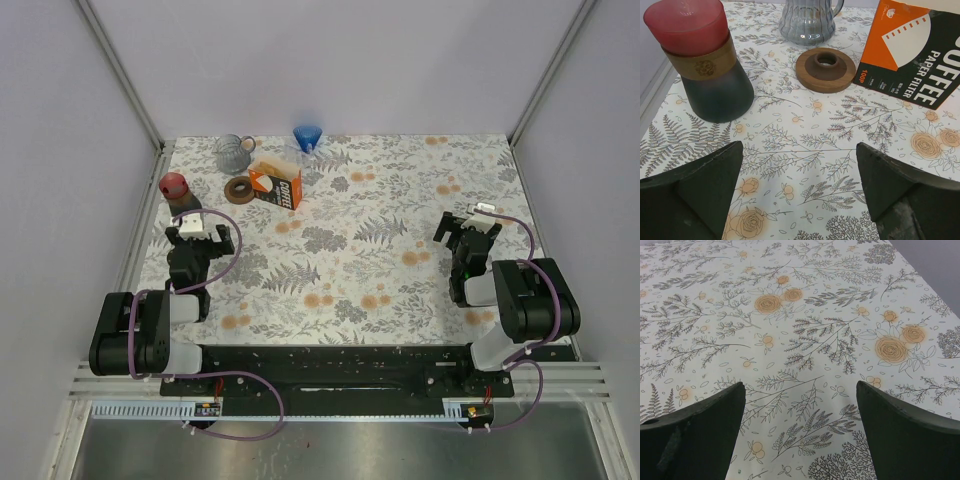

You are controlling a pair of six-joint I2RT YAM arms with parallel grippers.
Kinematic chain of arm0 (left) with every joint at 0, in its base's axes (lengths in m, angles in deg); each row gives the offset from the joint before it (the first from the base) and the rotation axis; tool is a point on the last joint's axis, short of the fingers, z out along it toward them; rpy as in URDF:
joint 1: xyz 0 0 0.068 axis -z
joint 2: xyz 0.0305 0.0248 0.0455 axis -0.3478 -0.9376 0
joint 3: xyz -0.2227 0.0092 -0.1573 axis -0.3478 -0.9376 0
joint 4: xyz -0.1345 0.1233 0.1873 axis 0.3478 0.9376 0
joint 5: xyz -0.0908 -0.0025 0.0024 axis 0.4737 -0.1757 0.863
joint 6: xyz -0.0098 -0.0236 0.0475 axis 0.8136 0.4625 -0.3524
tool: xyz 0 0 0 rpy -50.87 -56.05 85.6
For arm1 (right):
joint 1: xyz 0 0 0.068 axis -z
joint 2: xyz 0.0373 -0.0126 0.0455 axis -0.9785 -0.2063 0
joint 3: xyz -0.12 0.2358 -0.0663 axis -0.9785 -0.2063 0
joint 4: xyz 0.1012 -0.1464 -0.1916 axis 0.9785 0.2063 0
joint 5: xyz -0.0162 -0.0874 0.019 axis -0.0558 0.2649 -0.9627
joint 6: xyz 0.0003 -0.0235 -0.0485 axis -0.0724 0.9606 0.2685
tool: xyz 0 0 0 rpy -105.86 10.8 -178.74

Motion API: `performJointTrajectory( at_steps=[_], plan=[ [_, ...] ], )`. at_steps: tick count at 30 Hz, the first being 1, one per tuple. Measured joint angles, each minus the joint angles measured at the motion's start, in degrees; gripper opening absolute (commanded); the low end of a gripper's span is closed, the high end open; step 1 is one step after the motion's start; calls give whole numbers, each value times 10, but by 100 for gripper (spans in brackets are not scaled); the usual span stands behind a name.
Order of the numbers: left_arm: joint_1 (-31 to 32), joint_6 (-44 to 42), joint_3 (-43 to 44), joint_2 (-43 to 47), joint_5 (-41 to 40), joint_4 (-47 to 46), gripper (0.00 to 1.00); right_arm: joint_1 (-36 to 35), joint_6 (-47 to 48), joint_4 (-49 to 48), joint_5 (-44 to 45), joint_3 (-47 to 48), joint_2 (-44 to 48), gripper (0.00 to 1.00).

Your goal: Place the coffee filter in the dripper

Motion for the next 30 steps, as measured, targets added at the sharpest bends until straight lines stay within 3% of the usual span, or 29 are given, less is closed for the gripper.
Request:
performJointTrajectory(
  at_steps=[13,16,20,24,30],
  plan=[
    [3,-7,5,0,20,9,99,0,-2,17,7,0,23,99],
    [3,-6,7,0,21,16,99,0,-5,105,11,21,85,99],
    [-6,-4,20,10,31,58,99,1,-26,259,-12,127,141,100],
    [-25,-6,79,35,73,156,99,1,-58,358,-100,223,164,99],
    [-35,-44,166,97,158,301,95,-15,-89,494,-204,292,167,99]
  ],
)
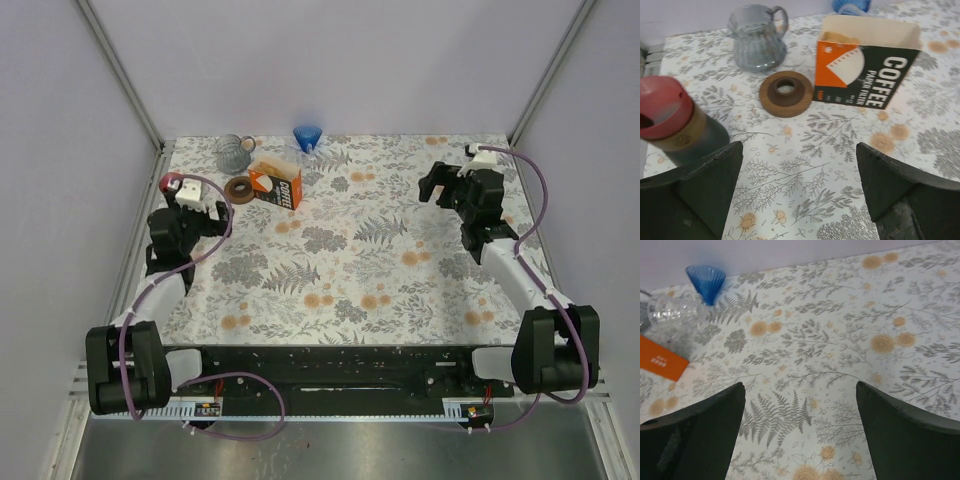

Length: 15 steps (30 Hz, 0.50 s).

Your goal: Place the coffee filter in the dripper

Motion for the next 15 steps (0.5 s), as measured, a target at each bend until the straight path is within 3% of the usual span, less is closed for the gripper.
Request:
performJointTrajectory(
  at_steps=[3,7,15],
  plan=[
    [3,-38,72,15,57,137,88,-17,-3,60,-38,30,0,99],
    [34,-63,219,-14,74,307,86,-35,-3,118,-71,64,0,99],
    [145,-111,489,-158,59,509,90,-43,-9,157,-136,89,-23,99]
  ],
)
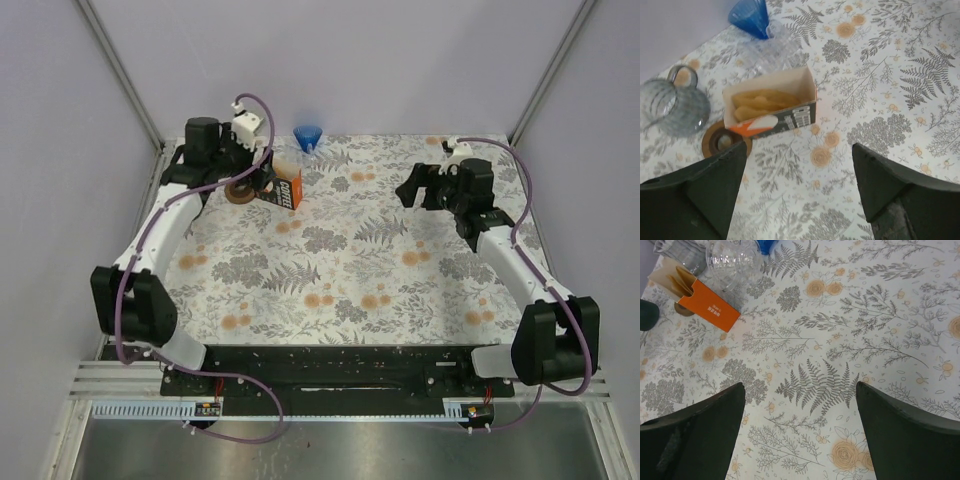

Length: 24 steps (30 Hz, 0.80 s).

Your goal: Place the coffee filter in the dripper

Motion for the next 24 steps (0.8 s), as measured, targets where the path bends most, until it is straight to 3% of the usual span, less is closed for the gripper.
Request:
performJointTrajectory(
  at_steps=[6,9,15,24],
  plan=[
    [16,-101,310,-229,13,199,89,0,0,9,-32,1,-28,100],
    [15,-124,398,-306,4,252,89,-1,1,17,-46,4,-38,99],
    [16,-158,423,-366,-14,280,94,-4,12,18,-87,17,-53,99],
    [28,-277,467,-417,-74,241,95,-37,44,26,-151,23,-60,99]
  ],
)
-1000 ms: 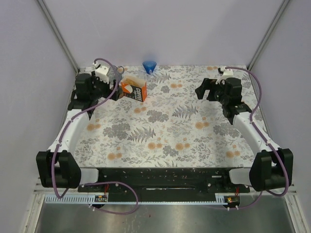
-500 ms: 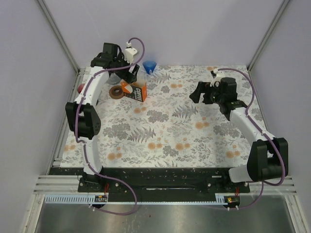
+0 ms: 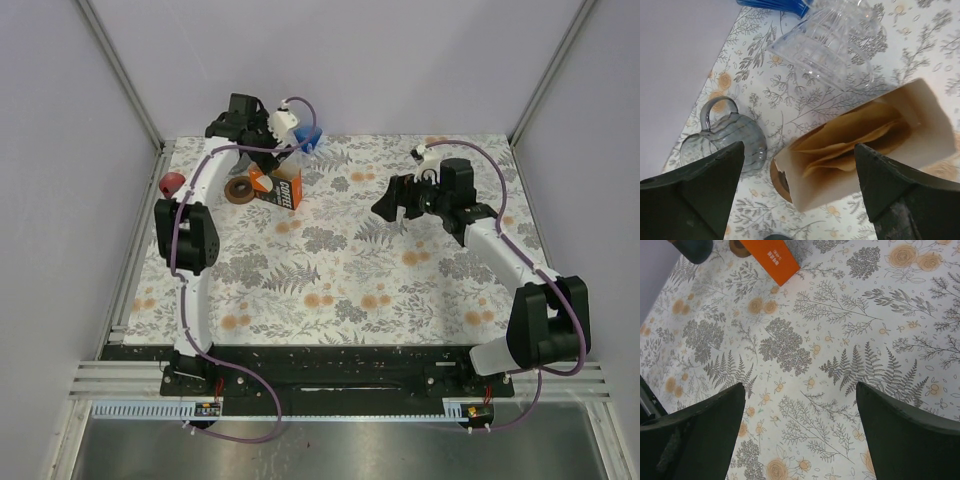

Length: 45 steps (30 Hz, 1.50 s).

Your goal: Place the coffee filter in the dripper

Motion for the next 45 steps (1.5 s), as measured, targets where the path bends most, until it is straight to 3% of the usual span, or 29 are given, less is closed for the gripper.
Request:
performJointTrajectory(
  at_steps=[5,8,11,14,18,25,30,36,40,45],
  plan=[
    [10,-50,3,-37,-35,-20,94,-7,15,7,-15,10,-10,99],
    [16,-72,3,-55,-42,-23,85,-9,23,18,-15,25,-20,99],
    [23,-90,3,-63,-42,-21,61,-11,31,23,-15,33,-21,99],
    [33,-113,3,-64,-38,-9,25,-12,36,24,-15,35,-21,99],
    [49,-125,-12,-56,-27,5,1,-14,39,31,-13,35,-21,99],
    [91,-31,-60,17,-47,26,0,-53,15,61,50,73,-22,99],
    [163,154,-73,54,-160,11,0,-126,-67,62,163,120,-32,93],
    [227,327,-125,79,-218,3,0,-161,-167,61,260,148,-65,82],
    [230,407,-141,84,-230,4,0,-160,-209,63,302,148,-85,75],
    [228,472,-155,94,-235,4,0,-160,-249,59,323,141,-99,73]
  ],
)
